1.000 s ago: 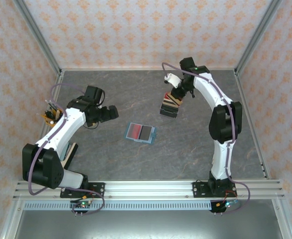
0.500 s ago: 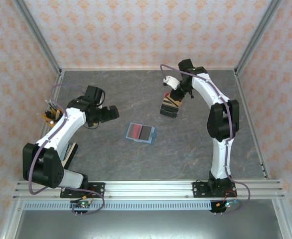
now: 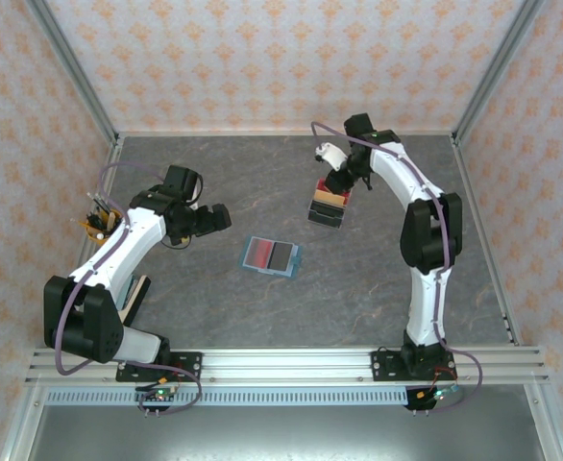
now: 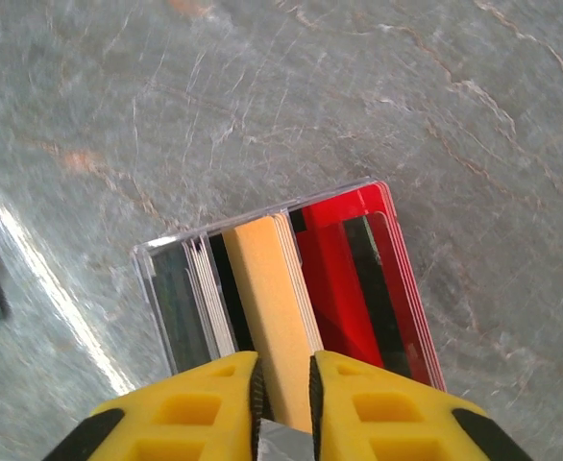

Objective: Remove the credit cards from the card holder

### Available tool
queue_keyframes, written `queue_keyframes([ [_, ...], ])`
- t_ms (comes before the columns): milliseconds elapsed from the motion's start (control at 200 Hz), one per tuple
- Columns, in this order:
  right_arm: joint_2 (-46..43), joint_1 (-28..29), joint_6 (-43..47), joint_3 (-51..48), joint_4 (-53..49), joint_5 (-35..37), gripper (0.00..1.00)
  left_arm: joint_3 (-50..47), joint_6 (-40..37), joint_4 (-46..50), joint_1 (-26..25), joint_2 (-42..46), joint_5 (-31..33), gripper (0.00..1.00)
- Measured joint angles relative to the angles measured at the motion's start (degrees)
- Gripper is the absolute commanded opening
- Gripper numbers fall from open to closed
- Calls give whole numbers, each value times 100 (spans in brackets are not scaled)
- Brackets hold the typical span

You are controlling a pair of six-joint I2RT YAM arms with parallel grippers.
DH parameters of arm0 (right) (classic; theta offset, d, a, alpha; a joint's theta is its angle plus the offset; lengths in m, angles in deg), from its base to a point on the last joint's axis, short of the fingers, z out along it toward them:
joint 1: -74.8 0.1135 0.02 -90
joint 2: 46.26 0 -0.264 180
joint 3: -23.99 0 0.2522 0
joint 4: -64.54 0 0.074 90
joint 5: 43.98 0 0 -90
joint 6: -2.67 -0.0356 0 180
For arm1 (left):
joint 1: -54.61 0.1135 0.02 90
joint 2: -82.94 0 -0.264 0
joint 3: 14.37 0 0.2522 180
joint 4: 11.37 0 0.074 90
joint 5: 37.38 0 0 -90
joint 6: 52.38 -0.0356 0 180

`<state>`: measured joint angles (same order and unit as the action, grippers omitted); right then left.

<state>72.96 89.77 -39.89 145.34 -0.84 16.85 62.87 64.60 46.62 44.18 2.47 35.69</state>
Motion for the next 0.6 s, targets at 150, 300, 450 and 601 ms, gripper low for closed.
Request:
queue_keyframes([
  [150, -660, 26, -1294, -382, 323, -39, 30, -199, 57, -146, 0, 22, -245, 100],
  [300, -1561, 216, -3062, -1051, 752, 79, 35, -413, 173, -304, -9, 22, -544, 100],
  [450, -2323, 671, -4653, -2033, 1290, 234, 40, -601, 315, -505, -184, 22, -785, 97],
  [601, -2614, 1176, -6118, -3005, 1864, 258, 42, -634, 485, -763, -533, -15, -992, 92],
])
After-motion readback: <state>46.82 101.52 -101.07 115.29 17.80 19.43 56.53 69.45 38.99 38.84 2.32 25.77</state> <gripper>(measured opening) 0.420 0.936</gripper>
